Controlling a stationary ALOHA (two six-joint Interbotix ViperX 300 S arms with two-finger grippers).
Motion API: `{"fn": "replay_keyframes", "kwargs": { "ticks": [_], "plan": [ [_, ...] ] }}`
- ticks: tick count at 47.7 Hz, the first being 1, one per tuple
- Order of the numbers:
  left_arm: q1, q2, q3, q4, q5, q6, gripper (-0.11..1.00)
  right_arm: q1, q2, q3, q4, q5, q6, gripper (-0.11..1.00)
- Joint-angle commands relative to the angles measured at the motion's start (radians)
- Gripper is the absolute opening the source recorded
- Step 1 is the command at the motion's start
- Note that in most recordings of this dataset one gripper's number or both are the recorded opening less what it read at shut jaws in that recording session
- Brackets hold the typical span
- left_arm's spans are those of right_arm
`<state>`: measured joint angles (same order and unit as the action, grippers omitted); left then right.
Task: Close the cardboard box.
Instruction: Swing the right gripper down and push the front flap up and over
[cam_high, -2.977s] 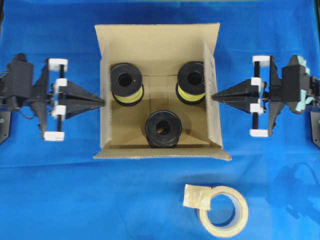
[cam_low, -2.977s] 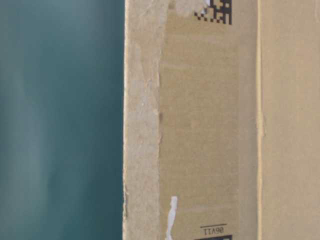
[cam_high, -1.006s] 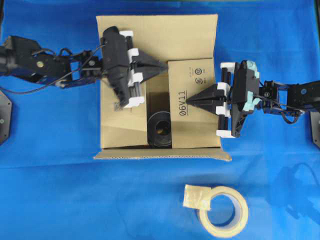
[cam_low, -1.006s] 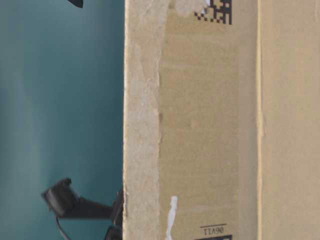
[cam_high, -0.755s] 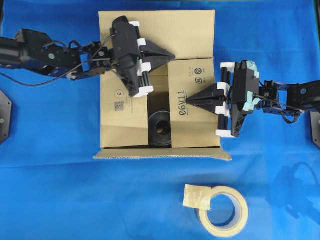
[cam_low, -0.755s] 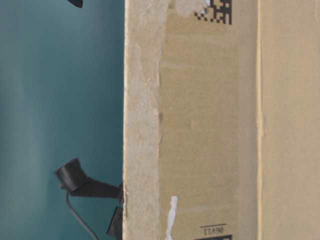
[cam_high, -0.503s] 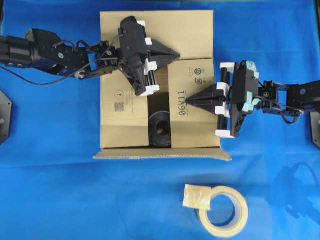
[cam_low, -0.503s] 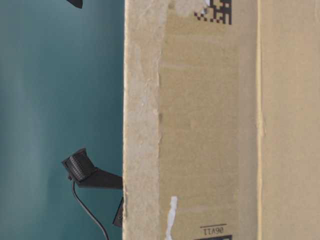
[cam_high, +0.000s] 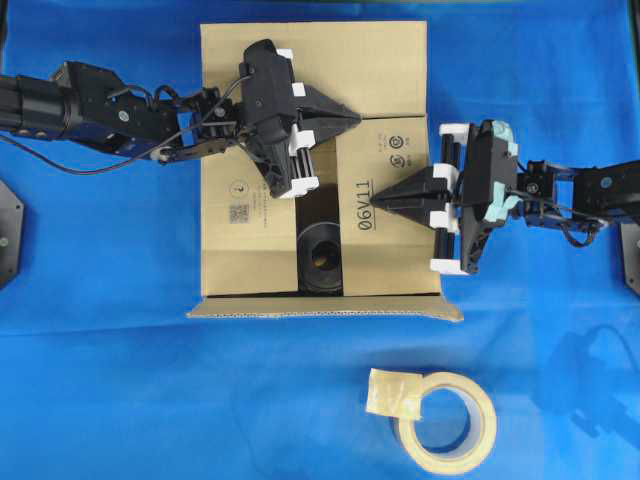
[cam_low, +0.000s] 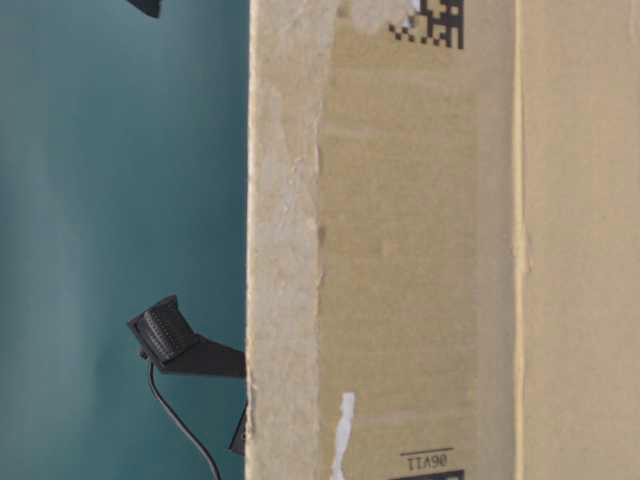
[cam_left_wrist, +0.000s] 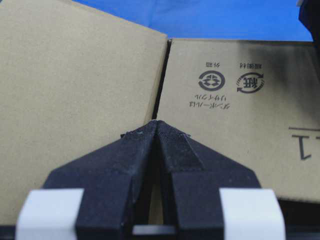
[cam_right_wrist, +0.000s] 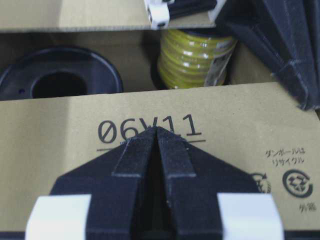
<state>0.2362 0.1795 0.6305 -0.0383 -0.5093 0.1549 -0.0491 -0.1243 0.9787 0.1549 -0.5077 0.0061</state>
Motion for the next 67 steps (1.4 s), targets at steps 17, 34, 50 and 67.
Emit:
{"fn": "replay_keyframes", "kwargs": {
  "ticks": [17,34,50,67],
  "plan": [
    [0.012,-0.017,0.006,0.003,-0.003,0.0,0.0,0.067,-0.287,-0.017,0.003,0.133,0.0,0.0],
    [0.017,-0.017,0.005,0.003,0.011,0.0,0.0,0.318,-0.449,0.017,-0.014,0.137,-0.015,0.0],
    [0.017,-0.015,0.005,0.003,0.011,-0.005,0.0,0.428,-0.327,0.029,-0.029,0.117,-0.02,0.0],
    [0.017,-0.017,0.008,0.003,0.017,-0.011,0.0,0.428,-0.245,0.037,-0.029,0.089,-0.02,0.0]
  ]
}}
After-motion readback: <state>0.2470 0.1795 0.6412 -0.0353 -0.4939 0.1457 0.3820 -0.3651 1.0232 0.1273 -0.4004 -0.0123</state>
